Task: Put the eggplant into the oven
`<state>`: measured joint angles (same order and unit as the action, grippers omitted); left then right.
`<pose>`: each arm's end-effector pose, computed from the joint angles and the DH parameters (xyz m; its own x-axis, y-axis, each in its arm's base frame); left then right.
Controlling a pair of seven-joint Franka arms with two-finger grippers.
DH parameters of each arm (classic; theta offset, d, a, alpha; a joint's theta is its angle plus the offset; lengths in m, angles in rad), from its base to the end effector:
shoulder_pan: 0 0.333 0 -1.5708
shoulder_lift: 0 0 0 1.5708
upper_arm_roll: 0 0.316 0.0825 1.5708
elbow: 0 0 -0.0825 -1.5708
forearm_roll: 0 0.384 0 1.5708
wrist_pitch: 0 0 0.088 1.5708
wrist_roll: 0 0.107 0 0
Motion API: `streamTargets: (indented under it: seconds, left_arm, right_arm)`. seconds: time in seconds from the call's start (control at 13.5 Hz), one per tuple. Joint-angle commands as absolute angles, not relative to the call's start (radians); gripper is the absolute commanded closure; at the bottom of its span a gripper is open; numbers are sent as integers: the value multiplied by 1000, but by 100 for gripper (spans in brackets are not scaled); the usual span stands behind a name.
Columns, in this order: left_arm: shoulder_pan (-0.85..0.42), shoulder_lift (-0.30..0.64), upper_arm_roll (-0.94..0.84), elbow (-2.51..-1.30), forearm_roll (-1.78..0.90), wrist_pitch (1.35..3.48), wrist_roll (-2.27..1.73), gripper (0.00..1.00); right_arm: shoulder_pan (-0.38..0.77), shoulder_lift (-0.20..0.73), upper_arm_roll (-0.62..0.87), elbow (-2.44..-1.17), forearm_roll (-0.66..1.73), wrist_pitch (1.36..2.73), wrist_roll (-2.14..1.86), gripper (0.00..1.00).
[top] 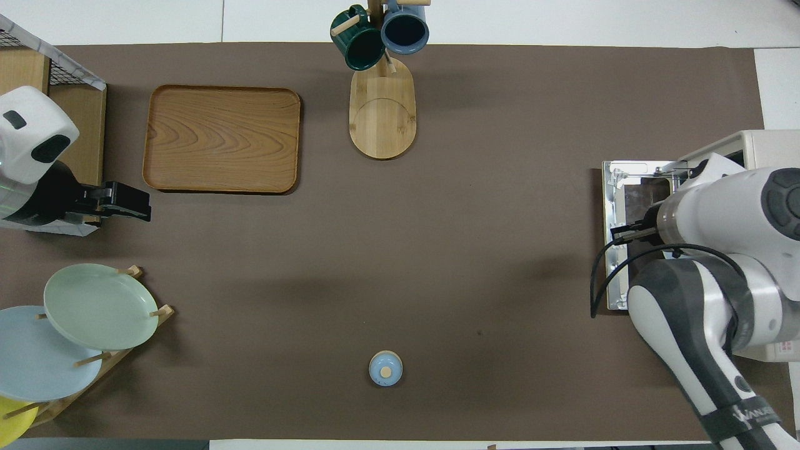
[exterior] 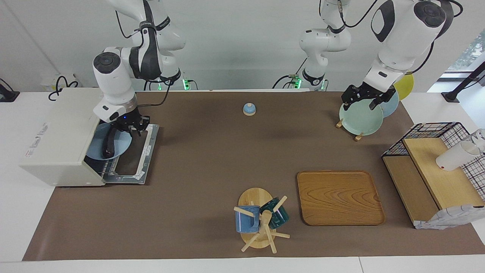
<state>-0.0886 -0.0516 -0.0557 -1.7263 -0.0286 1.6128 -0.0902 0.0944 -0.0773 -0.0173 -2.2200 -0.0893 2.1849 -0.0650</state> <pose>0.5317 -0.0809 0.5828 0.9966 -0.0524 -0.0640 -0.0512 -0.9985 0.0199 0.5166 0.0365 0.4129 0.9807 0.1921 0.0354 0.1890 -0.9790 0.0761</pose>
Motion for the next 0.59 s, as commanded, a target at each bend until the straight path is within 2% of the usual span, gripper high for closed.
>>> streamTargets:
  seconds: [0.0, 0.15, 0.22, 0.52]
  left_arm:
    - [-95, -69, -44, -1732, -40, 1601, -91, 0]
    - [-92, -69, -43, -1732, -40, 1601, -91, 0]
    - [-92, -69, -43, -1732, -40, 1603, -91, 0]
    - [-94, -69, -43, -1732, -38, 1601, -91, 0]
  right_arm:
    - [118, 35, -15, -2230, -69, 2319, -23, 100]
    - [112, 107, -15, -2264, -69, 2426, -21, 100]
    - [106, 130, -15, -2263, -69, 2433, -25, 100]
    - [104, 130, -18, -2264, -86, 2424, -29, 100]
